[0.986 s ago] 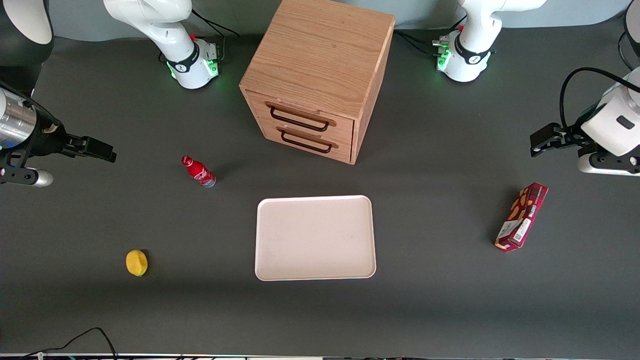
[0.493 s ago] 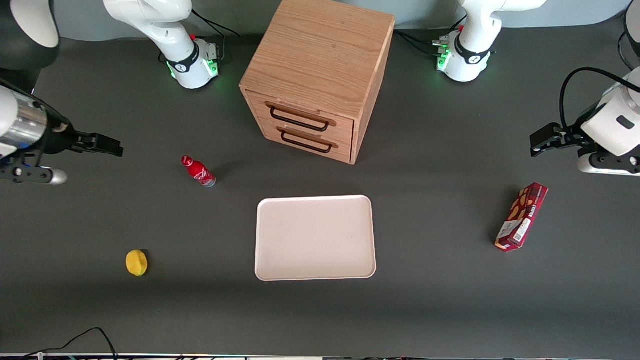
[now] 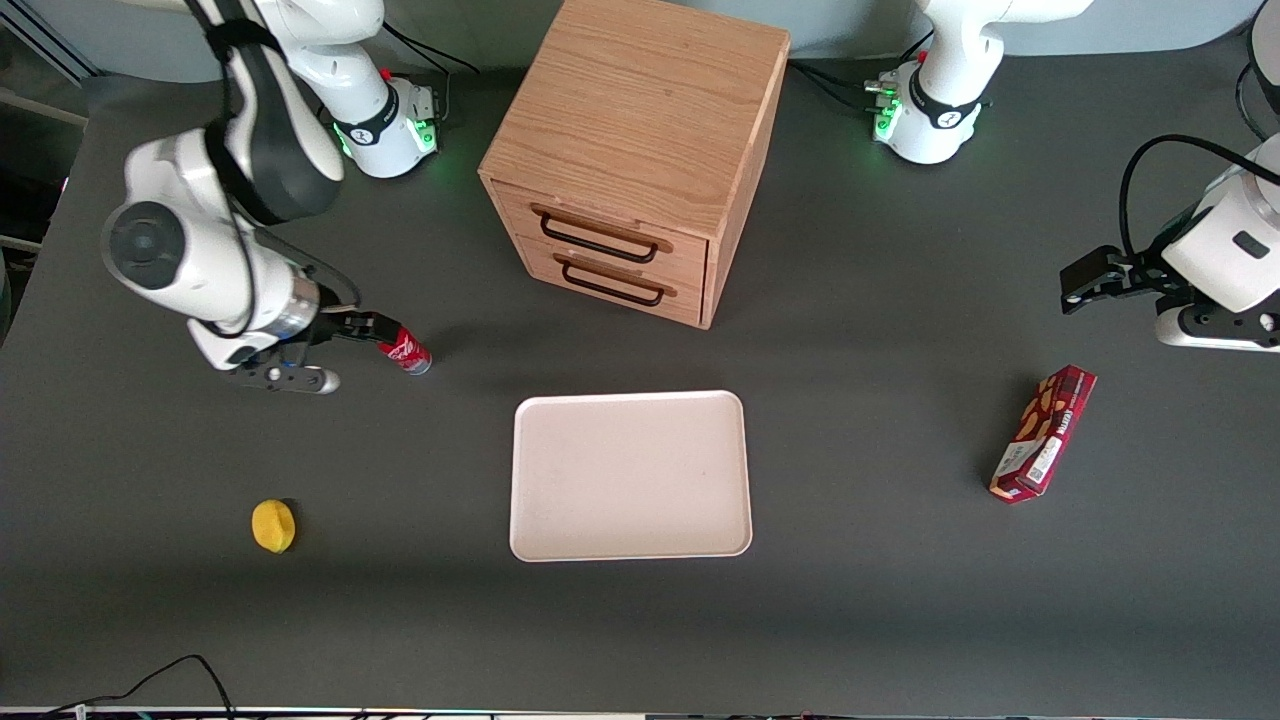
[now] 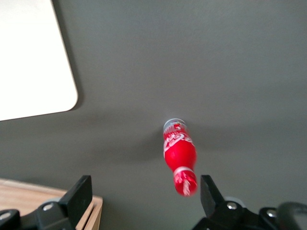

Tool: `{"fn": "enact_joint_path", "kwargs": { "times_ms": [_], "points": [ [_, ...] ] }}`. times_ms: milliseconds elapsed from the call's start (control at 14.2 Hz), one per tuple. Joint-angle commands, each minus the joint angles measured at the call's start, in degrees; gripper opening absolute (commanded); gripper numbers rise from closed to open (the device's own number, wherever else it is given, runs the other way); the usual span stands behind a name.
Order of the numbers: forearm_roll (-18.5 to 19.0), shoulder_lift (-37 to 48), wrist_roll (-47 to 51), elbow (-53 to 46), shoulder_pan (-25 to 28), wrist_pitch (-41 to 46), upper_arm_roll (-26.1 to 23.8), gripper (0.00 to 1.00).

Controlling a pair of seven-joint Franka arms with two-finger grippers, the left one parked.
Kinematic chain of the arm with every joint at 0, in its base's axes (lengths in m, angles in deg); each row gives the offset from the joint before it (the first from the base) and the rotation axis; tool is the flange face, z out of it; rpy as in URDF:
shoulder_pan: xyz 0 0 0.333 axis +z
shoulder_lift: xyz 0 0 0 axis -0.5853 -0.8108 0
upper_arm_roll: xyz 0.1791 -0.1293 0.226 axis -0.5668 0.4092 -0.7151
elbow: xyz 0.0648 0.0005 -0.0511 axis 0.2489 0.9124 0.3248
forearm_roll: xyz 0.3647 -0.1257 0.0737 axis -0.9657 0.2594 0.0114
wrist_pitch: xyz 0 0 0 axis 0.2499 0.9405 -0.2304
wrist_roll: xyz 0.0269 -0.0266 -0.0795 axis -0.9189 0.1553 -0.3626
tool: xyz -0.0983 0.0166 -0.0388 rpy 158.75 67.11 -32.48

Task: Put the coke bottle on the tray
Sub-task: 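Lower the right gripper around the bottle's neck and close it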

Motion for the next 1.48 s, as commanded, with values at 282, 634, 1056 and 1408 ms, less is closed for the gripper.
{"fn": "enact_joint_path", "kwargs": {
  "times_ms": [282, 634, 1056, 1408],
  "points": [
    [2.6, 5.0, 0.5, 15.9, -0.4, -14.4, 0.2, 0.87],
    [2.9, 5.4, -0.7, 16.2, -0.4, -14.3, 0.2, 0.0],
    [2.9, 6.2, -4.5, 12.7, -0.5, -9.3, 0.6, 0.0],
    [2.8, 2.9, -6.3, -8.9, -0.5, 7.1, 1.1, 0.0]
  ]
}}
